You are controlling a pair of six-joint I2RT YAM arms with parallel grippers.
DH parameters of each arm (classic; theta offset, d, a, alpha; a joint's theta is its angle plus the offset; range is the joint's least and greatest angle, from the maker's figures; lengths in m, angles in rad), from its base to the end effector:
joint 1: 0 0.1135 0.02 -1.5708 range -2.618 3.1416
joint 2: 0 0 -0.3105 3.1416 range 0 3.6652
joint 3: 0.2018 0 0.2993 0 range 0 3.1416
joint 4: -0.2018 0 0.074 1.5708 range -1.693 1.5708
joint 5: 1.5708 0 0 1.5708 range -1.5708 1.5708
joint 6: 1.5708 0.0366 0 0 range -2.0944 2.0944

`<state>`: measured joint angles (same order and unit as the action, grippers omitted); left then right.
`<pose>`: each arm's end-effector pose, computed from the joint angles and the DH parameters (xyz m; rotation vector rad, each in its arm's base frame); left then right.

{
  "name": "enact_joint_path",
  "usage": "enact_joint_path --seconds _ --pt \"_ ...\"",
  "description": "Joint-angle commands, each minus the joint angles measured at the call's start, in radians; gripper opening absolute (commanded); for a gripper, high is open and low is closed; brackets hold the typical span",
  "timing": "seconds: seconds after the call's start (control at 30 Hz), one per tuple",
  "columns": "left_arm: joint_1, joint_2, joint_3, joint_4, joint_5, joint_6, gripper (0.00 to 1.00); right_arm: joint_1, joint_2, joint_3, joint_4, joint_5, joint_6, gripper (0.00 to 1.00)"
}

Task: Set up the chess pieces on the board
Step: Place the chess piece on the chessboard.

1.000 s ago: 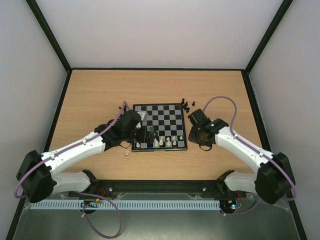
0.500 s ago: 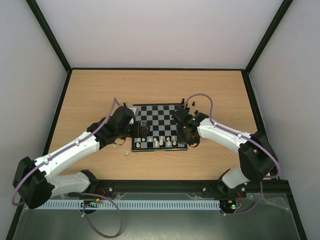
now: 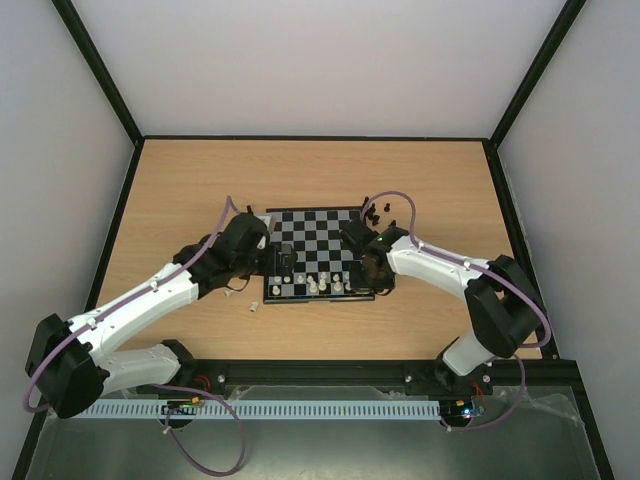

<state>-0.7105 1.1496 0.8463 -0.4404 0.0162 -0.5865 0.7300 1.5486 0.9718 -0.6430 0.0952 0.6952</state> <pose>0.2060 -0.1780 0.2917 0.1580 2.4065 -0.6548 0.2479 0.2172 0.2106 -0.0251 2.8059 0.2242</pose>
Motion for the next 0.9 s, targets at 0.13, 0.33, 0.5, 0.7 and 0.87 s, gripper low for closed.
enact_joint_path --seconds 0.13,0.33,0.5,0.7,0.87 --pt "0.016 -0.023 0.014 -0.019 -0.013 0.005 0.99 0.008 0.044 0.024 0.001 -0.015 -0.018 0.07" --pt "0.023 -0.025 0.013 -0.02 -0.01 0.009 0.99 0.007 0.054 0.031 0.004 -0.01 -0.018 0.09" --pt "0.026 -0.024 0.012 -0.017 -0.007 0.012 0.99 0.008 0.064 0.034 0.01 0.0 -0.018 0.09" --pt "0.029 -0.025 0.012 -0.018 -0.005 0.013 0.99 0.008 0.073 0.033 0.022 0.003 -0.015 0.09" --pt "0.031 -0.028 0.013 -0.019 -0.002 0.015 0.99 0.007 0.061 0.033 0.01 -0.002 -0.013 0.13"
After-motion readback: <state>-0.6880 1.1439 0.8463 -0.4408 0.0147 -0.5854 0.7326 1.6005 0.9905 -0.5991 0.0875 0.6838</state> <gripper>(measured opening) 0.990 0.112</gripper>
